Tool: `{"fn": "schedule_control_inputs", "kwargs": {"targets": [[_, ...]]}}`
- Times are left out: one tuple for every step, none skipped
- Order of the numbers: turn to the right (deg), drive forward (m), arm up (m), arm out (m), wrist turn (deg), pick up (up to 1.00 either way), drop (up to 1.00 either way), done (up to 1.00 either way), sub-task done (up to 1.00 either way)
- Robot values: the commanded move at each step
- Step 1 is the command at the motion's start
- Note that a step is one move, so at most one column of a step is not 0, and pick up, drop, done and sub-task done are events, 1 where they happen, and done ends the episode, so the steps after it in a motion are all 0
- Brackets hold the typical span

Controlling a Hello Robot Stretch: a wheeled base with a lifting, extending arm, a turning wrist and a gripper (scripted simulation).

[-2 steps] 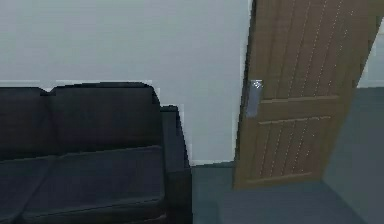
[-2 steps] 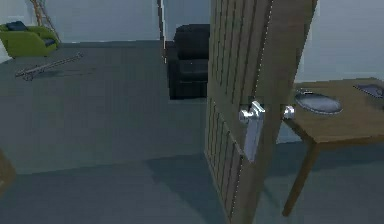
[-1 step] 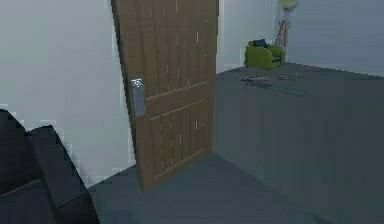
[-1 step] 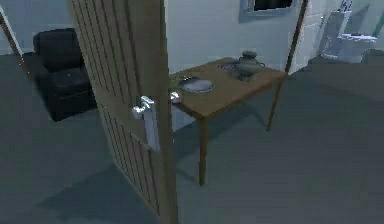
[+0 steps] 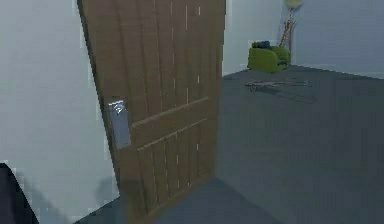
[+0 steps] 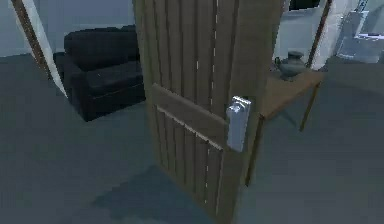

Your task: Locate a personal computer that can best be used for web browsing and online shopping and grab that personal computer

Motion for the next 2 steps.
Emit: {"fn": "schedule_control_inputs", "kwargs": {"targets": [[33.0, 0.0, 0.0, 0.0, 0.0, 0.0, 0.0, 0.0, 0.0], [0.0, 1.0, 0.0, 0.0, 0.0, 0.0, 0.0, 0.0, 0.0]]}}
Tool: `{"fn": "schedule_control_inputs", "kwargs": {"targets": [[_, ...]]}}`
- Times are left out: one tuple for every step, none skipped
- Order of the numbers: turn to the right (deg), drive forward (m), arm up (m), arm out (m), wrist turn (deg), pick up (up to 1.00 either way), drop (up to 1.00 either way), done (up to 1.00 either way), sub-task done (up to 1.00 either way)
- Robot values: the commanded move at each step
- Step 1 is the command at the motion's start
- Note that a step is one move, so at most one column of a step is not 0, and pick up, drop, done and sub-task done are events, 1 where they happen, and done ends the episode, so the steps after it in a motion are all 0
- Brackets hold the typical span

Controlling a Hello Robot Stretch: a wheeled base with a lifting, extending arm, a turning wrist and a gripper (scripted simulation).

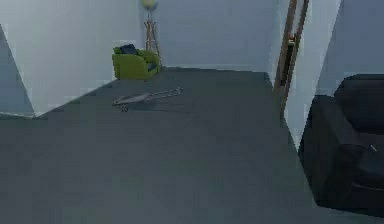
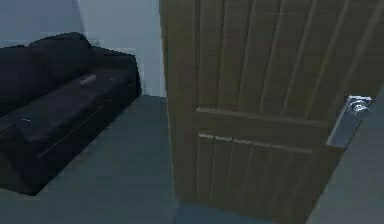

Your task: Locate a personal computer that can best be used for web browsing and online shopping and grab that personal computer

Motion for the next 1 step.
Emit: {"fn": "schedule_control_inputs", "kwargs": {"targets": [[0.0, 0.85, 0.0, 0.0, 0.0, 0.0, 0.0, 0.0, 0.0]]}}
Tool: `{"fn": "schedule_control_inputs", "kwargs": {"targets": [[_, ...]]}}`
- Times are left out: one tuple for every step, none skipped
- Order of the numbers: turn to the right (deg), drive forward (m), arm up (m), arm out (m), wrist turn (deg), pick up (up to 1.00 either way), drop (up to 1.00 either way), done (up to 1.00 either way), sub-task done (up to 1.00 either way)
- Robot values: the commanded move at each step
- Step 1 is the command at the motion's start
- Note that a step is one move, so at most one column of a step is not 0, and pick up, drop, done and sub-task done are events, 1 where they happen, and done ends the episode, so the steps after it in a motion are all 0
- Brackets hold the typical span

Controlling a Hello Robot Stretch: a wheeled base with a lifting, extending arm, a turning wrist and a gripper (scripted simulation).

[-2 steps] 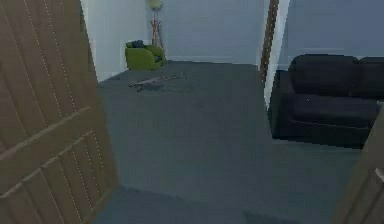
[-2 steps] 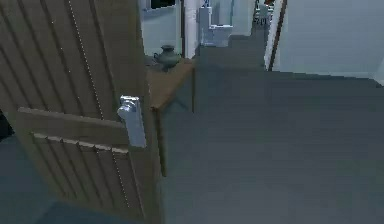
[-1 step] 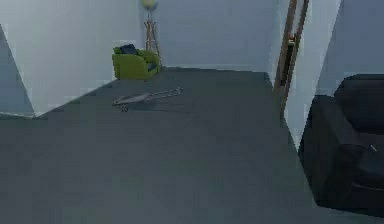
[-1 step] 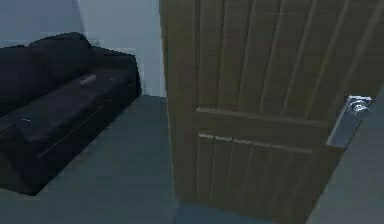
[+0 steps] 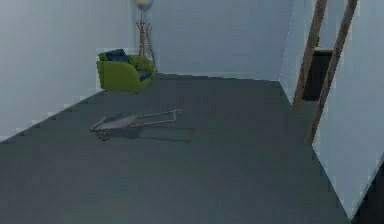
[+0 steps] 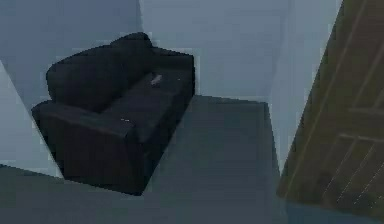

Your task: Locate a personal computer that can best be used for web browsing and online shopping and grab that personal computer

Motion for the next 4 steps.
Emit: {"fn": "schedule_control_inputs", "kwargs": {"targets": [[-45.0, 0.0, 0.0, 0.0, 0.0, 0.0, 0.0, 0.0, 0.0], [-27.0, 0.0, 0.0, 0.0, 0.0, 0.0, 0.0, 0.0, 0.0], [0.0, 1.0, 0.0, 0.0, 0.0, 0.0, 0.0, 0.0, 0.0], [-3.0, 0.0, 0.0, 0.0, 0.0, 0.0, 0.0, 0.0, 0.0]]}}
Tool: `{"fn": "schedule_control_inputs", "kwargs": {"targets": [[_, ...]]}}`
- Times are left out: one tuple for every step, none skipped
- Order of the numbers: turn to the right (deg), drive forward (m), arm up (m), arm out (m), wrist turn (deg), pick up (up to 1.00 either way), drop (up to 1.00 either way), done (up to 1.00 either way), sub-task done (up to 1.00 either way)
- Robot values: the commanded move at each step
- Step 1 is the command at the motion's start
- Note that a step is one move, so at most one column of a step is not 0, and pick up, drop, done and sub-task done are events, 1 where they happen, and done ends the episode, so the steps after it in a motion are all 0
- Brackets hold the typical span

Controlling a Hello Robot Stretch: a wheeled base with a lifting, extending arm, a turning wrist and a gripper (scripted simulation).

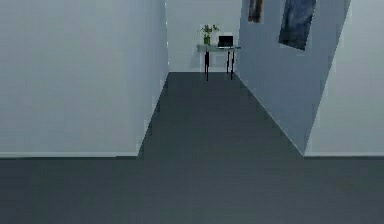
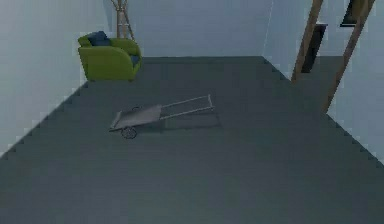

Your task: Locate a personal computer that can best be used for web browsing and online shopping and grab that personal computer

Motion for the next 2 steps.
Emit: {"fn": "schedule_control_inputs", "kwargs": {"targets": [[0.0, 0.25, 0.0, 0.0, 0.0, 0.0, 0.0, 0.0, 0.0], [3.0, 0.0, 0.0, 0.0, 0.0, 0.0, 0.0, 0.0, 0.0]]}}
